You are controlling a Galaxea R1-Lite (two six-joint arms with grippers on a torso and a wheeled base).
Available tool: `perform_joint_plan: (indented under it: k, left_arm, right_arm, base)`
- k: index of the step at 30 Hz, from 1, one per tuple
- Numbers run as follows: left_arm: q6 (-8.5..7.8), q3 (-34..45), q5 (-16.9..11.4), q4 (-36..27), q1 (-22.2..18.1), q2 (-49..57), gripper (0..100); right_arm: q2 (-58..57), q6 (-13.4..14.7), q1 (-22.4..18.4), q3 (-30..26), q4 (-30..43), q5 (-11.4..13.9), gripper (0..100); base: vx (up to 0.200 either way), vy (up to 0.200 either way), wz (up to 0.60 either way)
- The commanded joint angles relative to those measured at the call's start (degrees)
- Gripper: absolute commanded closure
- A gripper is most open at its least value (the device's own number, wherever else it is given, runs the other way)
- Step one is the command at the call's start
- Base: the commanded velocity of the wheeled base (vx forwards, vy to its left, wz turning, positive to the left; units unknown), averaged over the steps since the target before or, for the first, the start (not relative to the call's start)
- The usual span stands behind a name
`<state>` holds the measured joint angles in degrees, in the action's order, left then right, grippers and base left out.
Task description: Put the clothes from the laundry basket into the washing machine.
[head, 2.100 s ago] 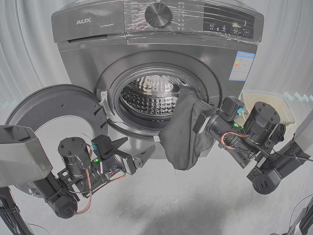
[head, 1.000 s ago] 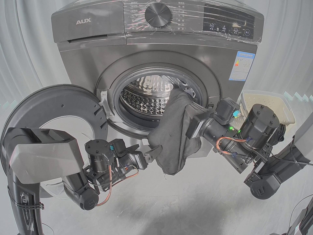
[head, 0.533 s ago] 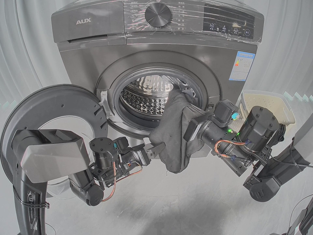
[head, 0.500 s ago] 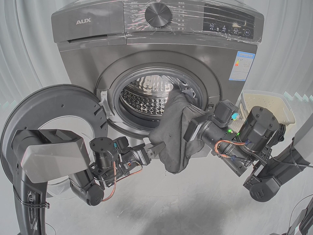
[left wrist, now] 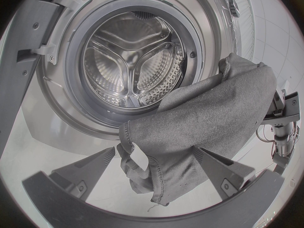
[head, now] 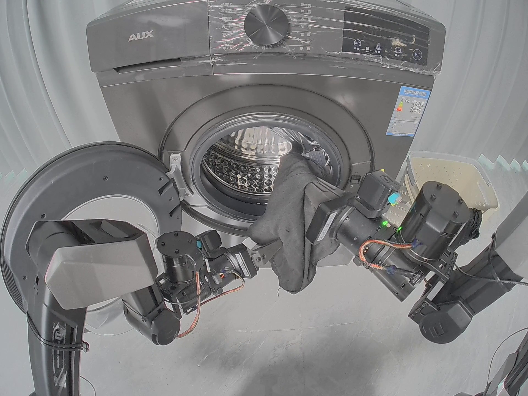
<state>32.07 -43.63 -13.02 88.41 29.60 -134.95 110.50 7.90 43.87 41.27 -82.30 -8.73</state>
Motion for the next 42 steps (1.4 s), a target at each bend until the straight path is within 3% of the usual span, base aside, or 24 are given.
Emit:
perform_joint_plan:
  k: [1, 8, 9, 19, 23, 31, 36, 42]
  left_arm:
    - [0.09, -1.3, 0.1, 0.0, 0.1, -0.7, 0]
    - [0.89, -3.4, 0.8, 0.0, -0.1, -0.8, 0]
    - [1.5, -3.7, 0.8, 0.0, -0.1, -0.9, 100]
    - [1.85, -4.9, 1.3, 0.1, -0.2, -0.8, 100]
    - [1.68, -4.4, 4.0, 0.3, -0.2, 0.0, 100]
    - [0.97, 1.5, 4.8, 0.2, -1.0, 11.0, 100]
    - [1.32, 5.4, 4.4, 0.2, -2.8, 21.6, 100]
    - [0.53, 9.7, 3.4, 0.2, -3.2, 27.6, 100]
  right_arm:
    - [0.2, 0.0, 0.3, 0.0, -0.1, -0.1, 100]
    - [0.2, 0.1, 0.7, 0.0, -0.1, -0.2, 100]
    - [0.2, 0.1, 0.7, 0.0, -0.1, -0.2, 100]
    - [0.1, 0.2, 0.8, -0.7, -0.2, -0.3, 100]
    - [0.0, 0.3, 0.5, -0.9, -0.2, -0.3, 100]
    - [0.0, 0.3, -2.3, -2.1, 0.2, -0.3, 100]
    - [0.2, 0.3, -2.4, -4.9, -0.2, -0.2, 100]
    - [0.4, 0.4, -2.4, -6.2, -0.2, -0.1, 100]
  base:
    - [0.0, 0.0, 0.0]
    - [0.0, 0.0, 0.0]
    - [0.0, 0.0, 0.0]
    - [0.0, 0.0, 0.0]
    - [0.0, 0.0, 0.0]
    - [0.0, 0.0, 0.0]
    - [0.0, 0.0, 0.0]
    - [0.0, 0.0, 0.0]
